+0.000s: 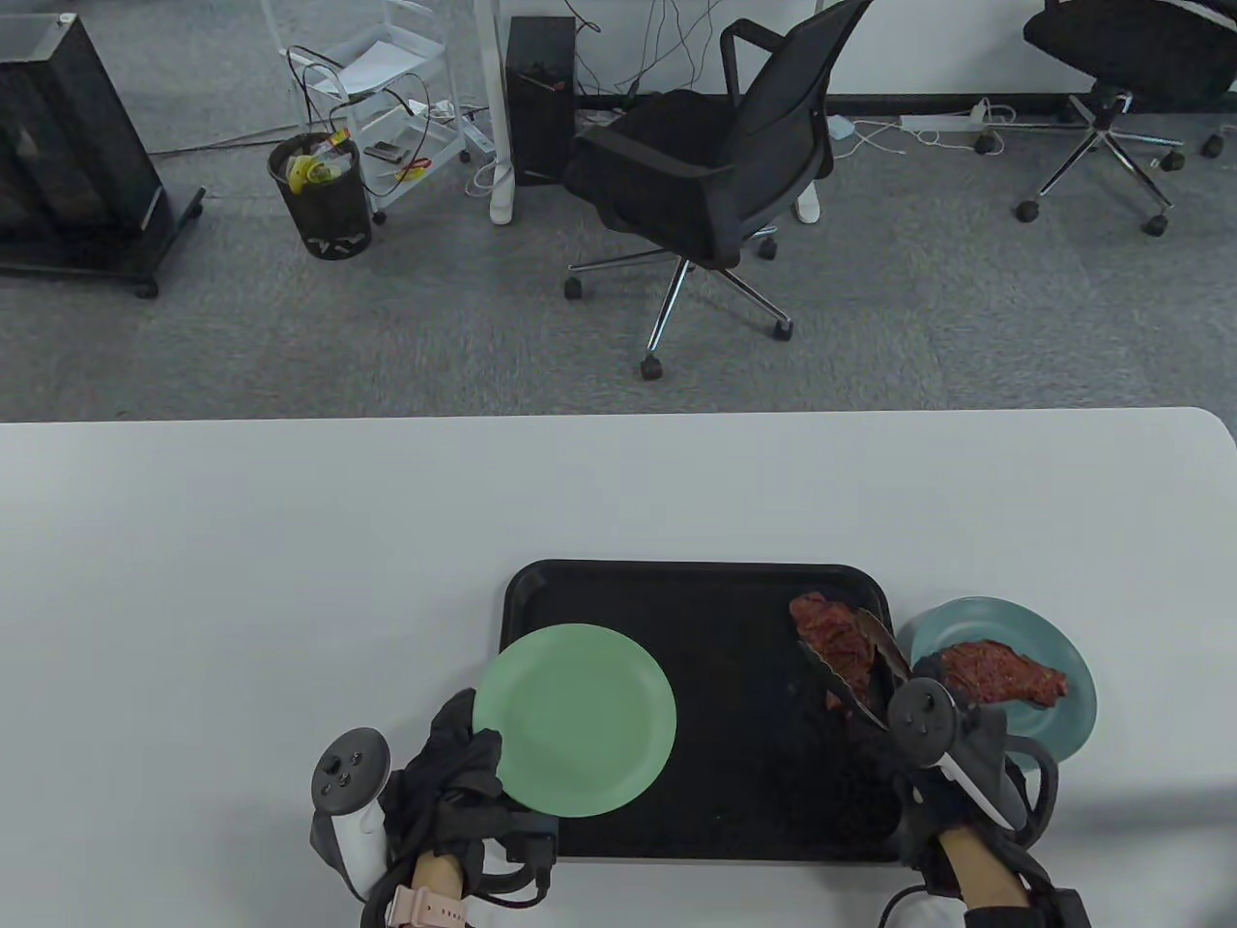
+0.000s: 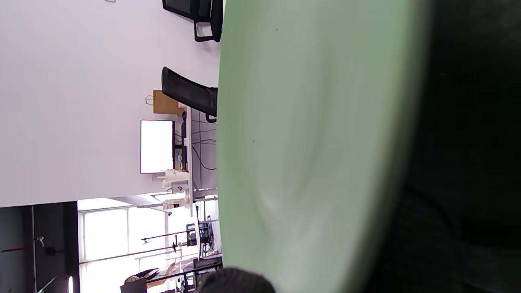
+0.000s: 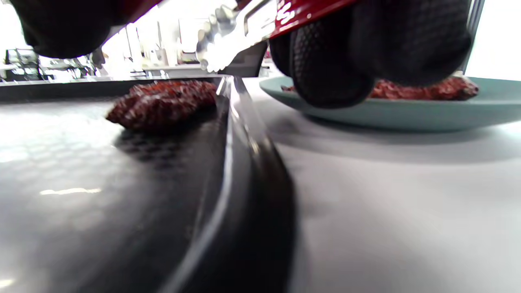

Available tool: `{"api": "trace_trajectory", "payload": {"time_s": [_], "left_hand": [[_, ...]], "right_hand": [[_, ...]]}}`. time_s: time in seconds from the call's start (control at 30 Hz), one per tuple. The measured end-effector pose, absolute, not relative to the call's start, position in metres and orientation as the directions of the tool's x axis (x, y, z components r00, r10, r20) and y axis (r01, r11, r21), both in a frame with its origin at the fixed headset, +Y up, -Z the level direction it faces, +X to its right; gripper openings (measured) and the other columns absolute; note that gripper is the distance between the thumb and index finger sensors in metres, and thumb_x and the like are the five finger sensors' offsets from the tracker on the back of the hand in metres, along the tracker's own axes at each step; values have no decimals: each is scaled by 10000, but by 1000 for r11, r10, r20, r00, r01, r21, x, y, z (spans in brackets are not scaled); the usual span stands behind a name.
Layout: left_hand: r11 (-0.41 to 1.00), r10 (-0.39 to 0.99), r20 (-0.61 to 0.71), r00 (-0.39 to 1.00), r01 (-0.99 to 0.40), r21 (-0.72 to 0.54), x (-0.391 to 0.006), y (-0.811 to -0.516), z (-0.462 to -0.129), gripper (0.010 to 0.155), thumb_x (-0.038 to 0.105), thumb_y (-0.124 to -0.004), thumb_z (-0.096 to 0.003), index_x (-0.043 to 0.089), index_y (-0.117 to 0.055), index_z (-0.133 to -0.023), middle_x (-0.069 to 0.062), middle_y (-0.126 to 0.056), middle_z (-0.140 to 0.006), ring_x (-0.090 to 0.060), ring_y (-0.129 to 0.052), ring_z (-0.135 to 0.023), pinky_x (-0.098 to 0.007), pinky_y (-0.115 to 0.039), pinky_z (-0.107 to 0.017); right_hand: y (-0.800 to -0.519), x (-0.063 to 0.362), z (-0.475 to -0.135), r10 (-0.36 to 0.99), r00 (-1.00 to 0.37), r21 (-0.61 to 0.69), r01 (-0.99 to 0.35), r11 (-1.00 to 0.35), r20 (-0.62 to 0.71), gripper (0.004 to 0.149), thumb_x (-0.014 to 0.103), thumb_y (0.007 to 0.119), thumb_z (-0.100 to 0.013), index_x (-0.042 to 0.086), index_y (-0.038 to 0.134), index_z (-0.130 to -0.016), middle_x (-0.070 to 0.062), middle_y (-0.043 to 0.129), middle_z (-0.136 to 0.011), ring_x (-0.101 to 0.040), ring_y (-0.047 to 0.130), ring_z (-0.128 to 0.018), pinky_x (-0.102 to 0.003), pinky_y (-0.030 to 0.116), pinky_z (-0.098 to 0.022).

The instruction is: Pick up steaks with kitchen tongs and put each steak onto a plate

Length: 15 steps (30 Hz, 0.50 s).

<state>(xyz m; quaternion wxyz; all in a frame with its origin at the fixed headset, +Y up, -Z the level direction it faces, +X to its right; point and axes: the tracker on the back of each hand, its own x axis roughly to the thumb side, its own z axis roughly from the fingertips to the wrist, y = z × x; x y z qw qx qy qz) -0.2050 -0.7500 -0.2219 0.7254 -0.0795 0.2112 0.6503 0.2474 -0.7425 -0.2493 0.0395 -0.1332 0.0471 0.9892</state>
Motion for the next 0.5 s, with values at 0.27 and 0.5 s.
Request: {"api": "trace_trajectory", "payload": {"time_s": [0.27, 0.5], "left_hand": [[130, 909, -413, 58, -981, 146, -205, -752, -224, 631, 190, -683, -430, 94, -502, -1027, -198, -680, -889, -398, -933, -542, -336, -937, -254], [134, 909, -411, 70, -983, 128, -202, -753, -225, 631, 192, -683, -430, 94, -502, -1027, -197, -680, -888, -399, -932, -542, -336, -937, -254]], "right_hand": [[-746, 233, -260, -30, -964, 185, -20, -983, -265, 981, 624, 727, -384, 2, 362, -1049, -323, 636, -940, -446, 834, -591, -543, 766, -398], [-752, 218, -255, -230, -948, 217, 183, -959, -219, 945, 604, 706, -406, 14, 348, -1052, -281, 670, -916, -360, 873, -538, -483, 804, -365]]}}
